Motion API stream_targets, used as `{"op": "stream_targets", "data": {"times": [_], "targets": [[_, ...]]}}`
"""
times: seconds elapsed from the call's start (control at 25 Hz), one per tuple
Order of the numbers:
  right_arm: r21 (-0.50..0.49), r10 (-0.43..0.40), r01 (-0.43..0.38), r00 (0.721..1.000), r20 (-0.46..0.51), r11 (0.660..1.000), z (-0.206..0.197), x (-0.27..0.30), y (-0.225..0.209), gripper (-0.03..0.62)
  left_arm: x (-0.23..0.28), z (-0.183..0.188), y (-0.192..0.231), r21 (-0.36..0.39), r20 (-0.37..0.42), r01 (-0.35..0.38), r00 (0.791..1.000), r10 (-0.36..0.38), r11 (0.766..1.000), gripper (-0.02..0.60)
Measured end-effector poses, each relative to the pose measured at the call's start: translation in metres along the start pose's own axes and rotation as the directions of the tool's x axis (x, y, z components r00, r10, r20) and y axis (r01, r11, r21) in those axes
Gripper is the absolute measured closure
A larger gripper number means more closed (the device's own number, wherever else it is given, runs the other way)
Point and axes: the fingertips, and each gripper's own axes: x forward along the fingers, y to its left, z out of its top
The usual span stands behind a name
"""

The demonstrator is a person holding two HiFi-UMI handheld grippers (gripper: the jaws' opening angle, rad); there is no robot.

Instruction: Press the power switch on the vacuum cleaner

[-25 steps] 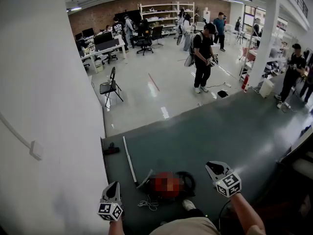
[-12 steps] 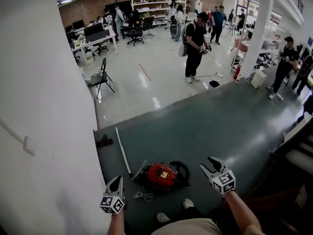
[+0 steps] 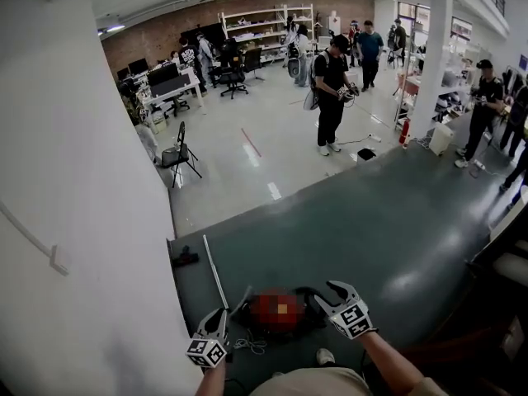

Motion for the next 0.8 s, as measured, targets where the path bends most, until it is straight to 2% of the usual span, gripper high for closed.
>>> {"op": "stream_targets", "data": {"times": [0.12,0.32,0.52,0.68,0.8], "targets": [[0.023,0.006,-0.006,1.0,-0.007,1.0,-0.009,0.011,0.003,0.401,0.021,-0.009,-0.021,-0.005,-0.008,0.033,0.999,-0.033,0.999,0.568],[0.029,0.047,-0.046,0.999,-0.018,0.999,-0.019,0.021,0.015,0.401,0.051,-0.039,-0.043,-0.014,-0.057,0.033,0.998,-0.034,0.999,0.547],[0.008,0.08,-0.08,0.996,-0.037,0.997,-0.038,0.037,0.032,0.401,0.069,-0.074,-0.049,0.032,-0.113,0.04,0.993,-0.036,0.999,0.54],[-0.006,0.034,-0.034,0.998,-0.048,0.999,-0.064,0.051,0.03,0.401,0.079,-0.106,-0.042,0.037,-0.156,-0.003,0.988,0.009,0.999,0.54],[0.013,-0.025,0.026,0.999,-0.046,1.0,-0.079,0.063,0.028,0.401,0.082,-0.124,-0.04,0.018,-0.175,-0.008,0.985,0.011,1.0,0.54]]}}
